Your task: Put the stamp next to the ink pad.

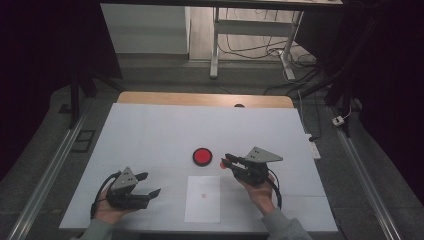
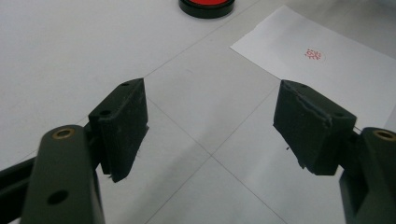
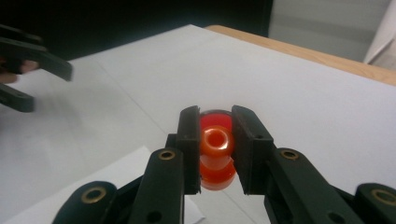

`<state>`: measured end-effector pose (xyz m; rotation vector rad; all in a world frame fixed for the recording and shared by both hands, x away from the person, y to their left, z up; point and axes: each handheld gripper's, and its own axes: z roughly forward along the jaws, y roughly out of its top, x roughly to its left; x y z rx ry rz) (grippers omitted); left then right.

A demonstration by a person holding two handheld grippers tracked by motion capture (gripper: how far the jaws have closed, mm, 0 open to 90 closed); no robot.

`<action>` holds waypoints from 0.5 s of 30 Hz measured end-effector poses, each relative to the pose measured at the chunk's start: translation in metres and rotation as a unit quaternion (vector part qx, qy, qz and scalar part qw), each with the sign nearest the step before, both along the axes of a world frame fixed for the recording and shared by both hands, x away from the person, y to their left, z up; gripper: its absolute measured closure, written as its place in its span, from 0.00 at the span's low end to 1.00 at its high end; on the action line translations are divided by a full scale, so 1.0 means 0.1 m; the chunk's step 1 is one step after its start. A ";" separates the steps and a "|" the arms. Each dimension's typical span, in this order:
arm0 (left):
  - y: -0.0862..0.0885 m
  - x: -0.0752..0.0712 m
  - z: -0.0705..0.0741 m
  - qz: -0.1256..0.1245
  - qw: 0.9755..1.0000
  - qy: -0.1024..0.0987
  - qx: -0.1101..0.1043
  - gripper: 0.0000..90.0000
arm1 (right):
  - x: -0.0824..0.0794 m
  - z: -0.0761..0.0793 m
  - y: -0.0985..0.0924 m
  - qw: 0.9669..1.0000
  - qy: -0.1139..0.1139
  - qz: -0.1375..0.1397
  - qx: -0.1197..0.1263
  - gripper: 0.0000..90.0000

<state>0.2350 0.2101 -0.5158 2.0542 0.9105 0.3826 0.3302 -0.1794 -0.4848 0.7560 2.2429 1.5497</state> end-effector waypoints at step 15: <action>0.05 -0.03 -0.01 0.009 1.000 0.004 0.003 0.29 | 0.22 -0.23 0.08 0.997 0.027 -0.028 -0.064 0.81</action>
